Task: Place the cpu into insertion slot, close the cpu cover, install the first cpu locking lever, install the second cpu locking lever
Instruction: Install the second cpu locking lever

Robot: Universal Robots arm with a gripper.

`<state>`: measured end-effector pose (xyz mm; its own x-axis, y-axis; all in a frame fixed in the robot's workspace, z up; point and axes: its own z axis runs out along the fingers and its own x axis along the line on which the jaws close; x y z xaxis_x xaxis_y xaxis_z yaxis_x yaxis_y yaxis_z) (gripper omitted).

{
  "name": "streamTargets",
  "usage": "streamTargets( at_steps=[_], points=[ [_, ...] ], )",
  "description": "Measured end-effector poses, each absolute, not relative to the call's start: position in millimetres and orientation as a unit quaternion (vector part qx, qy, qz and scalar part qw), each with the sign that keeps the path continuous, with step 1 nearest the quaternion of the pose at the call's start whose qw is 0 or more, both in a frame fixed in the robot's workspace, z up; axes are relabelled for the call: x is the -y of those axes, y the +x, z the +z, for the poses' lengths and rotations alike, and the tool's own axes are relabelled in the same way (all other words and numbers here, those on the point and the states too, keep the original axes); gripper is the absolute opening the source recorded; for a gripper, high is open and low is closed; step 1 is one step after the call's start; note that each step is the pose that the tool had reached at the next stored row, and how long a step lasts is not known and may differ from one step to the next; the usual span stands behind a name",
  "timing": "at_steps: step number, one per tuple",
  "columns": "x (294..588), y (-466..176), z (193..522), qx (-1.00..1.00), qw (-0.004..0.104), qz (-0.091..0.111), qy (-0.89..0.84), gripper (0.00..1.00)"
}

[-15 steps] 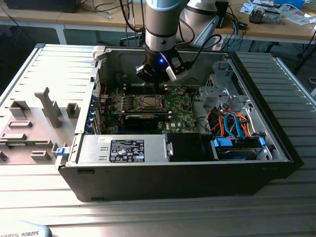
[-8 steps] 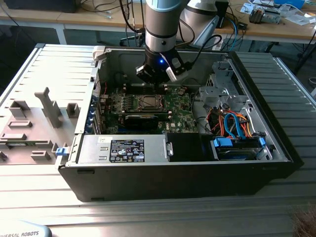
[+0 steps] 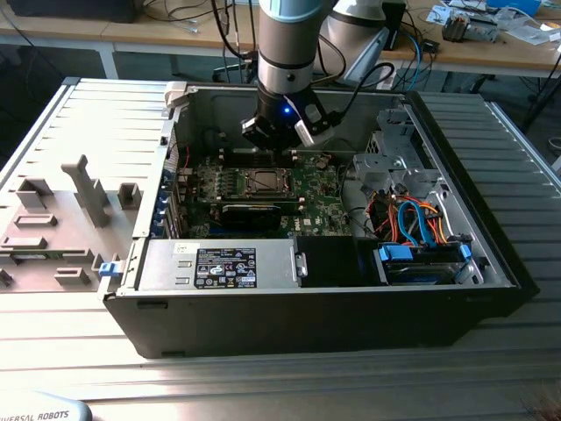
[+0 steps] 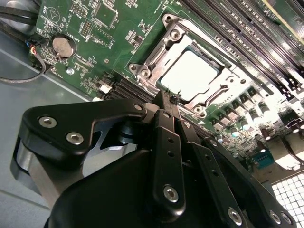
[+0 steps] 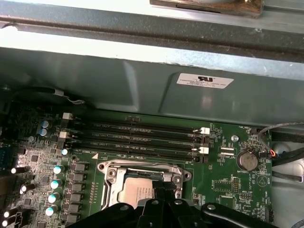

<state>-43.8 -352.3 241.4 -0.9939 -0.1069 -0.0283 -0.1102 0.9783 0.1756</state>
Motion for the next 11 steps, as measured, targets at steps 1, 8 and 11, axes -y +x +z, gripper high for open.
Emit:
streamTargets(
  at_steps=[1,8,11],
  points=[
    [352.6,-43.9,241.4,-0.995,0.009,0.089,-0.055,0.11],
    [354.7,-43.8,241.0,-0.995,0.009,0.089,-0.055,0.11],
    [358.2,-44.1,240.3,-0.994,0.009,0.089,-0.055,0.11]
  ],
)
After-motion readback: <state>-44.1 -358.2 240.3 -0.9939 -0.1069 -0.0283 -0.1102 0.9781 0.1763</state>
